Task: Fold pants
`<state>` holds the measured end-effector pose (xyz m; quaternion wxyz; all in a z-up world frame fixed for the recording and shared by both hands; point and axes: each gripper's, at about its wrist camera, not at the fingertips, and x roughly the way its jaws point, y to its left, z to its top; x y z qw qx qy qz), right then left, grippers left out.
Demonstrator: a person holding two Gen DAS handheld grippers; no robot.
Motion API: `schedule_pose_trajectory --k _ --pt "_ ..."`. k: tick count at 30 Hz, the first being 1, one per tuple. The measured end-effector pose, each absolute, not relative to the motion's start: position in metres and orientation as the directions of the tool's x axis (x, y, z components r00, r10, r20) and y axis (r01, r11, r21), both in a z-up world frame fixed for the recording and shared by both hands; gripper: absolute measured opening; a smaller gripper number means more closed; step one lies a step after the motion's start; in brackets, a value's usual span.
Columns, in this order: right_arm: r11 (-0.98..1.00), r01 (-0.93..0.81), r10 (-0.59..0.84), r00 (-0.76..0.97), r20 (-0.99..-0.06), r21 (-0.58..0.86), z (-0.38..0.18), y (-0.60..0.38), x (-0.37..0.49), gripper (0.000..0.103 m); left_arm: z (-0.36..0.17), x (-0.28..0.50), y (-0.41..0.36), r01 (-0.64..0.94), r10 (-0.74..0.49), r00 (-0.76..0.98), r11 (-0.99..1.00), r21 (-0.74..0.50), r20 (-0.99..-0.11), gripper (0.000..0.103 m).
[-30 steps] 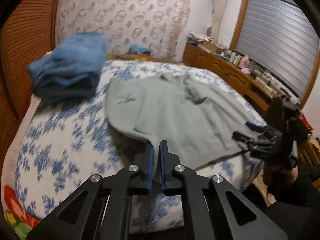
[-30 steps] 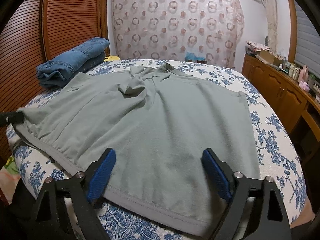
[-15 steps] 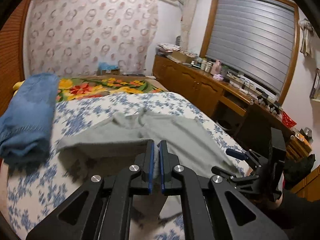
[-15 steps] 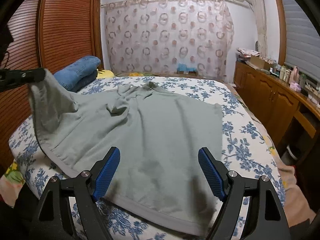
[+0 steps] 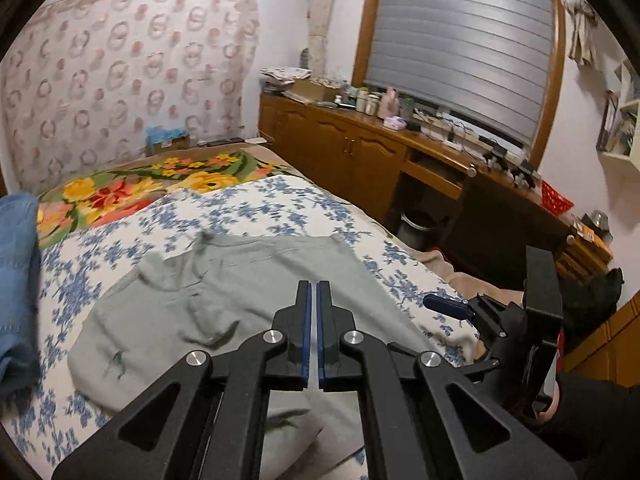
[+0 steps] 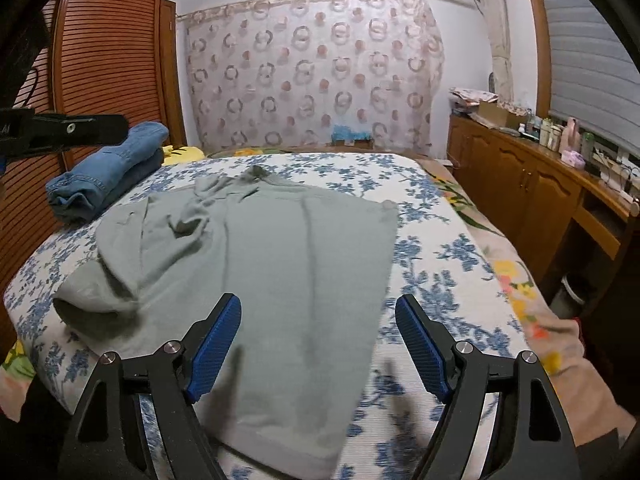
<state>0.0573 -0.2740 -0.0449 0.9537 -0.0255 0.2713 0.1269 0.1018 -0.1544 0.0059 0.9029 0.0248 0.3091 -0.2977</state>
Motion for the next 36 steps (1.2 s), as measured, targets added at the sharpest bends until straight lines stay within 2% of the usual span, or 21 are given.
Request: schedule_pose_trajectory --k 6,8,10,11,14,18,25,34,35,36 --pt "0.959 -0.276 0.265 0.815 -0.515 0.056 -0.041 -0.275 0.053 0.081 0.007 0.102 -0.159 0.528 -0.478 0.655 0.843 -0.098 -0.585 0.004" --pt "0.953 -0.295 0.285 0.809 -0.515 0.065 -0.042 -0.272 0.052 0.081 0.003 0.104 -0.154 0.503 -0.444 0.666 0.861 -0.079 -0.599 0.015" --pt "0.946 -0.316 0.307 0.801 -0.513 0.073 -0.044 -0.269 0.052 0.069 -0.003 0.102 -0.142 0.478 -0.423 0.677 0.875 -0.078 -0.602 0.039" --pt "0.943 -0.323 0.314 0.798 -0.515 0.075 -0.044 -0.267 0.053 0.059 -0.005 0.103 -0.138 0.469 -0.416 0.682 0.880 -0.077 -0.602 0.044" --pt "0.926 -0.363 0.361 0.769 -0.528 0.103 -0.044 -0.261 0.058 0.049 -0.013 0.102 -0.120 0.435 -0.382 0.691 0.898 -0.069 -0.613 0.054" --pt "0.897 -0.419 0.425 0.724 -0.543 0.143 -0.039 -0.252 0.068 0.049 -0.030 0.095 -0.095 0.391 -0.341 0.693 0.918 -0.066 -0.635 0.078" --pt "0.845 -0.504 0.510 0.656 -0.557 0.180 -0.037 -0.231 0.081 0.049 -0.064 0.081 -0.058 0.319 -0.276 0.675 0.945 -0.066 -0.684 0.079" --pt "0.782 -0.599 0.555 0.541 -0.632 0.174 -0.050 -0.193 0.100 0.036 -0.086 0.071 -0.037 0.283 -0.274 0.659 0.953 -0.107 -0.700 0.079" --pt "0.778 -0.605 0.555 0.532 -0.640 0.172 -0.051 -0.188 0.102 0.028 -0.086 0.070 -0.036 0.281 -0.275 0.660 0.953 -0.110 -0.699 0.079" --pt "0.773 -0.612 0.553 0.521 -0.650 0.166 -0.053 -0.184 0.104 0.014 -0.086 0.070 -0.035 0.278 -0.275 0.661 0.954 -0.113 -0.698 0.079"
